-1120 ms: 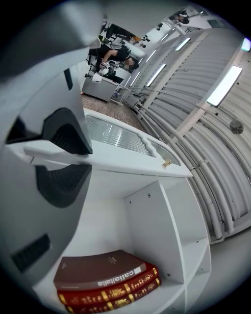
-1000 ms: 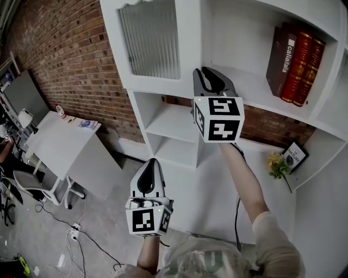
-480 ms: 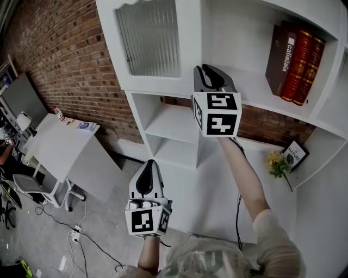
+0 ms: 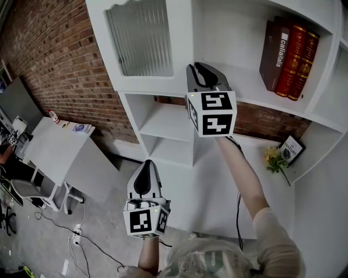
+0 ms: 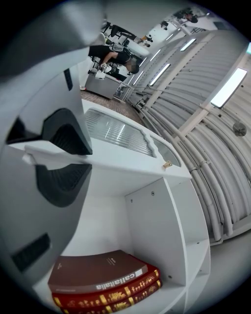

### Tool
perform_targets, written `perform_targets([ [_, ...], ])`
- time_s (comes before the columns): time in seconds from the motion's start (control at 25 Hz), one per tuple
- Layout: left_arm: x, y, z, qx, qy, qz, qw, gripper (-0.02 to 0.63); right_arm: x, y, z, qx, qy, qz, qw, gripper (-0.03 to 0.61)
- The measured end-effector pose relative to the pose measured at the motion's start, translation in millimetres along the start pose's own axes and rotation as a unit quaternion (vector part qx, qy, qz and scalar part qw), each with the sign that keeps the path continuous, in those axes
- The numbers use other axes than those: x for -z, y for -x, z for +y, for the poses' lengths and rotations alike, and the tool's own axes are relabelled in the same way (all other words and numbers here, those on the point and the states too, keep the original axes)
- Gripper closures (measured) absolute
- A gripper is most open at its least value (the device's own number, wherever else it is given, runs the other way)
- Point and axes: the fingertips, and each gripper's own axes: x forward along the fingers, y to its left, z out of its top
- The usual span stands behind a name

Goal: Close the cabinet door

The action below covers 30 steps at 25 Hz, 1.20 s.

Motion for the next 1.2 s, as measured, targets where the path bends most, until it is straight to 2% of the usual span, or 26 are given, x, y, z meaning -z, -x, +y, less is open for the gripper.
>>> perform_targets([
  [0.16, -0.2, -2.6, -3.7, 0.012, 0.000, 0.004, 0.9999, 0.600, -4.8, 15.6, -4.9, -0.016, -0.021, -0.017, 1.000, 0.509],
  [0.28, -4.4, -11.9, -15.3, 0.029, -0.001, 0.000, 0.9996, 0.600, -22.1, 46.9, -21.7, -0.012, -0.027, -0.045, 0.999, 0.509],
  [0.44, -15.7, -35.6, -56.1, 0.084, -0.002, -0.019, 0.9963, 0.600, -49.4, 113.6, -51.4, 0.008, 0.003, -0.086, 0.996, 0.509],
  [0.6, -23.7, -50.8, -120.6, 0.160, 0.013, -0.036, 0.9864, 0.600, -52.9, 193.7, -80.1, 0.052, 0.059, -0.097, 0.992, 0.509],
  [0.68, -21.1, -52.5, -157.9, 0.202, 0.029, -0.035, 0.9783, 0.600, -41.6, 233.8, -95.6, 0.081, 0.068, -0.088, 0.991, 0.509],
  [0.84, -13.3, -43.7, -220.7, 0.264, 0.042, -0.030, 0.9632, 0.600, 2.5, 299.8, -119.9, 0.134, 0.049, -0.039, 0.989, 0.509],
  [1.0, 2.4, -27.0, -261.3, 0.303, 0.048, -0.020, 0.9515, 0.600, 58.0, 349.0, -131.5, 0.177, 0.028, 0.019, 0.984, 0.519],
  [1.08, 14.3, -21.8, -274.8, 0.318, 0.047, -0.005, 0.9471, 0.600, 84.5, 365.7, -130.7, 0.181, 0.005, 0.041, 0.983, 0.561],
  [1.2, 25.8, -20.4, -284.3, 0.323, 0.046, 0.011, 0.9453, 0.600, 119.2, 379.9, -126.4, 0.181, -0.020, 0.085, 0.980, 0.563],
])
